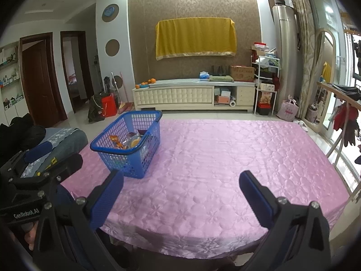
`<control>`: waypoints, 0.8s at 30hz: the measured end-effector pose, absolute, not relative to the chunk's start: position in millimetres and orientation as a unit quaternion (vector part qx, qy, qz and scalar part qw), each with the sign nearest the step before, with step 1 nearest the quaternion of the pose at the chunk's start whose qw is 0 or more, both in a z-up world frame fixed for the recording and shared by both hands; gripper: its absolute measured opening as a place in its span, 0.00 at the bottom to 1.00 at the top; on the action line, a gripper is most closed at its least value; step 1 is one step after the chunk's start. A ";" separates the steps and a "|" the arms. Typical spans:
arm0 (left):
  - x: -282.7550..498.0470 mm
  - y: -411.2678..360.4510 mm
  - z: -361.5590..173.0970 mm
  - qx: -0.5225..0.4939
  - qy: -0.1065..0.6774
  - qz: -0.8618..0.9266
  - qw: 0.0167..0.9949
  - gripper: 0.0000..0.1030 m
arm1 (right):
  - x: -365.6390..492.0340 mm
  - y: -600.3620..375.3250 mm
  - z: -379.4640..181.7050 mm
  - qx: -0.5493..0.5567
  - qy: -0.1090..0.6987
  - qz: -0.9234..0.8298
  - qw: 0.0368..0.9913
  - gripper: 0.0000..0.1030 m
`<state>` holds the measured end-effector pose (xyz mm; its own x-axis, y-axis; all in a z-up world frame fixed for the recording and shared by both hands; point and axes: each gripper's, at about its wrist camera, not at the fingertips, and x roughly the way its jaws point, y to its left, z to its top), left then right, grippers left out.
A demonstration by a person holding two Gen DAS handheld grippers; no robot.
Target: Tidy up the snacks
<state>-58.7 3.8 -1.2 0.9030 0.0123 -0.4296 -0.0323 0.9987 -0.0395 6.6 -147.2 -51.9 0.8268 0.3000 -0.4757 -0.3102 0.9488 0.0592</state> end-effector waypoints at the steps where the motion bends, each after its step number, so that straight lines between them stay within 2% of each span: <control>1: -58.5 4.1 -1.1 -0.024 0.220 0.012 0.975 1.00 | 6.3 -146.7 -52.3 -0.010 0.247 0.159 0.956 1.00; 24: -59.2 -1.3 4.9 -0.020 0.227 0.014 0.974 1.00 | 5.9 -149.1 -51.8 -0.003 0.247 0.155 0.956 1.00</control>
